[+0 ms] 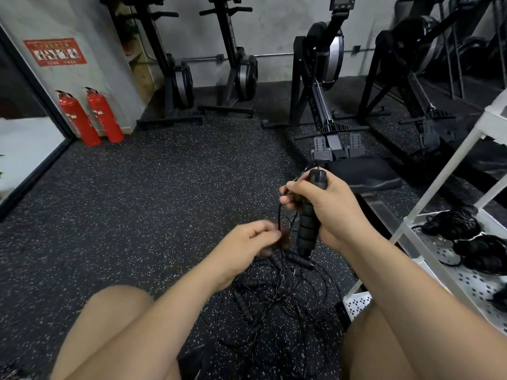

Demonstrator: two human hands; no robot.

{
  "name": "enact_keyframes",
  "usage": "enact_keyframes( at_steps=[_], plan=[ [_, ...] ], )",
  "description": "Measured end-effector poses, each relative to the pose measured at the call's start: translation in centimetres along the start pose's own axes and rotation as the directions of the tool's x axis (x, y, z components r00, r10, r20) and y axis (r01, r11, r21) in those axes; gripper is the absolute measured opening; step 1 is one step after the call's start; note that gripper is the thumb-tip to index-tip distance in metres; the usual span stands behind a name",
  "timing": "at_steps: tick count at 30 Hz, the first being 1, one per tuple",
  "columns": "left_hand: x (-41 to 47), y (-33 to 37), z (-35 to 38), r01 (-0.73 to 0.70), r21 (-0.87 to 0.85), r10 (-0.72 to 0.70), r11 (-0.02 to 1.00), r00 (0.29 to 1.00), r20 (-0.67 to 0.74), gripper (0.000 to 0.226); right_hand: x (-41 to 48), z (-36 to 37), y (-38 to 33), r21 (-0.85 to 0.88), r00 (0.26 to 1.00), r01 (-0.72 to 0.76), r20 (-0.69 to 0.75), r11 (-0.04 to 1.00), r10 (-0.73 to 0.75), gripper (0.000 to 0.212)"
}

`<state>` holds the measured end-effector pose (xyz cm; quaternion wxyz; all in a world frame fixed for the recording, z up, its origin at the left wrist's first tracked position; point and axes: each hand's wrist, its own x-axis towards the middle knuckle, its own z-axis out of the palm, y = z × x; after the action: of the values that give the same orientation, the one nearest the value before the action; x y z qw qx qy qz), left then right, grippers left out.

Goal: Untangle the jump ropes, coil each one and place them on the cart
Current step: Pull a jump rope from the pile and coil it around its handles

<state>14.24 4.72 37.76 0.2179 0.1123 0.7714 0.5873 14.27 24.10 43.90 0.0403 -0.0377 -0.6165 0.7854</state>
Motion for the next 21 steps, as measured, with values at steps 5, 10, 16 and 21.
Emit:
enact_keyframes(
  at_steps=[5,10,16,21],
  plan=[
    [0.3,-1.0,-0.1,0.04,0.23,-0.058,0.972,0.996,0.071,0.017,0.6,-0.9,-0.8,0.101,0.996,0.025,-0.091,0.995,-0.015,0.015],
    [0.1,-1.5,-1.4,0.105,0.453,-0.151,0.886,0.986,0.069,0.02,1.5,-2.2,-1.0,0.17,0.99,0.021,-0.141,0.985,0.003,0.017],
    [0.2,-1.2,-2.4,0.028,0.418,-0.019,0.908,0.999,-0.027,0.02,1.3,-1.9,-0.9,0.142,0.991,-0.095,-0.081,0.985,0.107,0.013],
    [0.5,-0.9,-2.6,-0.071,0.337,0.11,0.939,0.989,-0.099,0.019,0.1,-0.3,1.5,-0.245,0.938,-0.262,0.164,0.933,0.306,0.021]
  ],
)
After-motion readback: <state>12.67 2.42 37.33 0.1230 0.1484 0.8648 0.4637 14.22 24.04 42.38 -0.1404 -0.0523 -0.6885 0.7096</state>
